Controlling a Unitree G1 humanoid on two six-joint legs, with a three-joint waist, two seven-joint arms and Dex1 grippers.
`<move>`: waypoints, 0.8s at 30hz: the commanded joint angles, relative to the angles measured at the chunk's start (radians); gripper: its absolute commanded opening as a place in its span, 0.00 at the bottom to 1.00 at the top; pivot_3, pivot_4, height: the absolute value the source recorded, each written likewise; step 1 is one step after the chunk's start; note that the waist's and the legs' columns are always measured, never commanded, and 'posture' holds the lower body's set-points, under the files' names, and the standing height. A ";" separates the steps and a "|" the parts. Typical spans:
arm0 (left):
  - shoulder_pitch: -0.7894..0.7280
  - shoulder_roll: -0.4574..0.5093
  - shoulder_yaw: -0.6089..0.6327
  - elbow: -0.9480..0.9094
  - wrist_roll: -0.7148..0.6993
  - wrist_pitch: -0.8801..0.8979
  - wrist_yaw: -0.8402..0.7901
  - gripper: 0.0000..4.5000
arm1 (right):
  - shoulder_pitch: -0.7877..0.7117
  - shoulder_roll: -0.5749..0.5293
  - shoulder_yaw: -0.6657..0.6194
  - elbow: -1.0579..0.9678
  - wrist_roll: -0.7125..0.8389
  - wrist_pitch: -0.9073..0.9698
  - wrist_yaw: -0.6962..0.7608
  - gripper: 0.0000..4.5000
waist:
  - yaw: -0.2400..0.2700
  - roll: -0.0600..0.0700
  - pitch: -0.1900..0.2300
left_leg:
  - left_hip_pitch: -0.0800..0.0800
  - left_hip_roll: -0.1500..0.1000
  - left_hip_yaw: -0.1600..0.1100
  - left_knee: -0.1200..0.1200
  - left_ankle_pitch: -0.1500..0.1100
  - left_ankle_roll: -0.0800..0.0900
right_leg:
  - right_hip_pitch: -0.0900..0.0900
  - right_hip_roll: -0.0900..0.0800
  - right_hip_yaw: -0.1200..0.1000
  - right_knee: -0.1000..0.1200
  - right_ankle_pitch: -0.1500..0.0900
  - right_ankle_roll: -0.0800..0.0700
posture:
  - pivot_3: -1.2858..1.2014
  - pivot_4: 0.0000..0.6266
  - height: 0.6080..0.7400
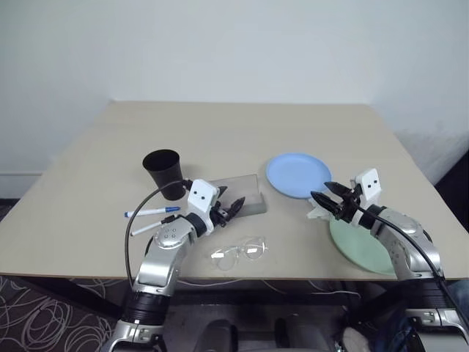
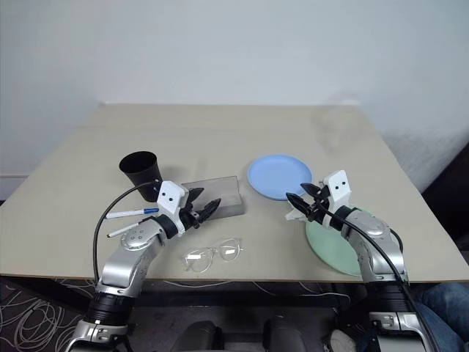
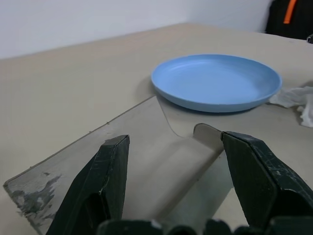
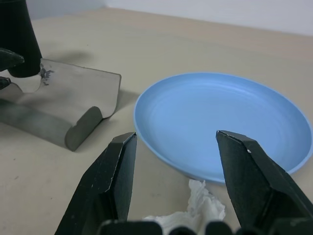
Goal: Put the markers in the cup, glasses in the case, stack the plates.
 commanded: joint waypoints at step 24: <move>-0.065 -0.003 -0.003 0.022 -0.030 -0.027 -0.072 0.69 | -0.025 -0.270 -0.173 0.308 -0.063 0.050 -0.073 0.63 | 0.000 -0.001 0.000 | 0.000 -0.002 0.000 0.001 0.000 0.000 | 0.001 0.000 0.003 -0.001 0.000 0.000 | 0.52 0.00 0.86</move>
